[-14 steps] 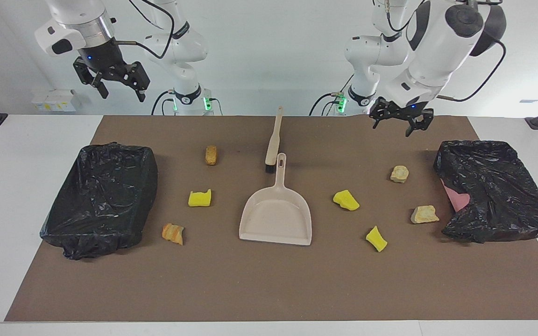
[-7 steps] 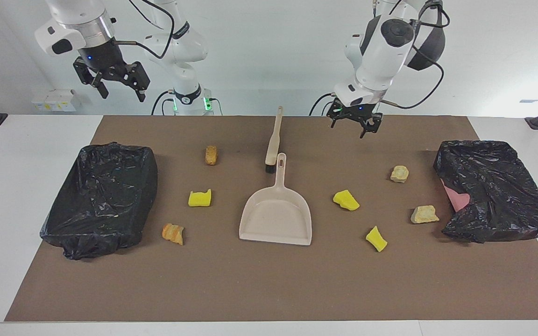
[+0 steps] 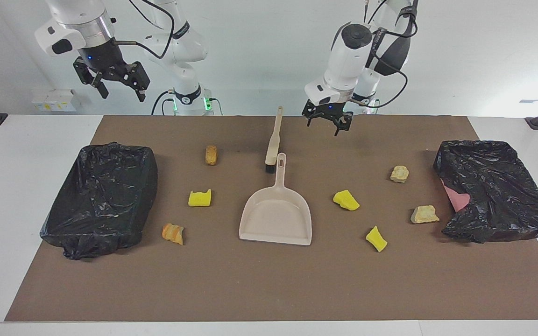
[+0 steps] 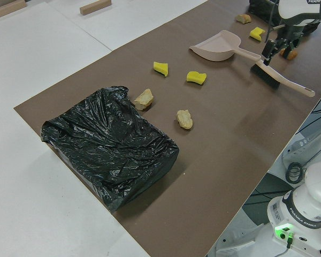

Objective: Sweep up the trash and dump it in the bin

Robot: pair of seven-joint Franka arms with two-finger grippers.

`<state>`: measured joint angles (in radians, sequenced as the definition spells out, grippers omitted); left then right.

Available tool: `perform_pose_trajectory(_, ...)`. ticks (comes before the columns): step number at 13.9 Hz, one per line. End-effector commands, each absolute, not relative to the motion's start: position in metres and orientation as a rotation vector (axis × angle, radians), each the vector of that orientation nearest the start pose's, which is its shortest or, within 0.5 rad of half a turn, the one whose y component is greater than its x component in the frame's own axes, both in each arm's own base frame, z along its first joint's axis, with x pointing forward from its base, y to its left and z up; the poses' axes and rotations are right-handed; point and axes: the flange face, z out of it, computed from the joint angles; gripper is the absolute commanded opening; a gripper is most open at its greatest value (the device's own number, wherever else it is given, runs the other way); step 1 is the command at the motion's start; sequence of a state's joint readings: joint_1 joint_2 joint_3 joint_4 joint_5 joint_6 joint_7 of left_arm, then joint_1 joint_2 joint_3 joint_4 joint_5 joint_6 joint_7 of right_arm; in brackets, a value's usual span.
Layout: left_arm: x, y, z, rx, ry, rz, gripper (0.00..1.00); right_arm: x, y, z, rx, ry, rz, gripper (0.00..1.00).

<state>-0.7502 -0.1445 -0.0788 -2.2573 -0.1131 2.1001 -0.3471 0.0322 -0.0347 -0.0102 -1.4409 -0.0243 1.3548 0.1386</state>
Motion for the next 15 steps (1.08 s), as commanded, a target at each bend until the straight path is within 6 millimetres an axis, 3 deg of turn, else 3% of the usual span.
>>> perform_pose_trajectory(1, 0.287, -0.391, 0.399, -3.147, 0.631, 0.077, 1.00, 0.515, 0.007, 0.684, -3.148, 0.167, 0.083, 1.00)
perform_pose_trajectory(2, 0.268, -0.407, 0.385, -3.144, 0.619, 0.066, 1.00, 0.509, 0.005, 0.683, -3.149, 0.173, 0.129, 1.00)
perform_pose_trajectory(5, 0.246, -0.426, 0.365, -3.121, 0.679, 0.077, 1.00, 0.494, 0.005, 0.701, -3.152, 0.160, 0.088, 1.00)
perform_pose_trajectory(8, 0.235, -0.436, 0.341, -3.078, 0.671, 0.075, 1.00, 0.513, 0.012, 0.682, -3.150, 0.168, 0.052, 1.00)
perform_pose_trajectory(10, 0.236, -0.437, 0.342, -3.074, 0.658, 0.078, 1.00, 0.538, 0.036, 0.659, -3.150, 0.215, 0.023, 1.00)
perform_pose_trajectory(11, 0.235, -0.437, 0.342, -3.076, 0.642, 0.080, 0.88, 0.551, 0.060, 0.645, -3.153, 0.213, 0.005, 1.00)
perform_pose_trajectory(13, 0.236, -0.437, 0.342, -3.080, 0.610, 0.083, 0.19, 0.571, 0.096, 0.617, -3.167, 0.188, 0.006, 1.00)
perform_pose_trajectory(14, 0.240, -0.434, 0.340, -3.080, 0.596, 0.086, 0.00, 0.582, 0.114, 0.602, -3.160, 0.176, -0.007, 1.00)
perform_pose_trajectory(15, 0.244, -0.431, 0.339, -3.078, 0.585, 0.090, 0.00, 0.592, 0.129, 0.588, -3.156, 0.201, -0.037, 1.00)
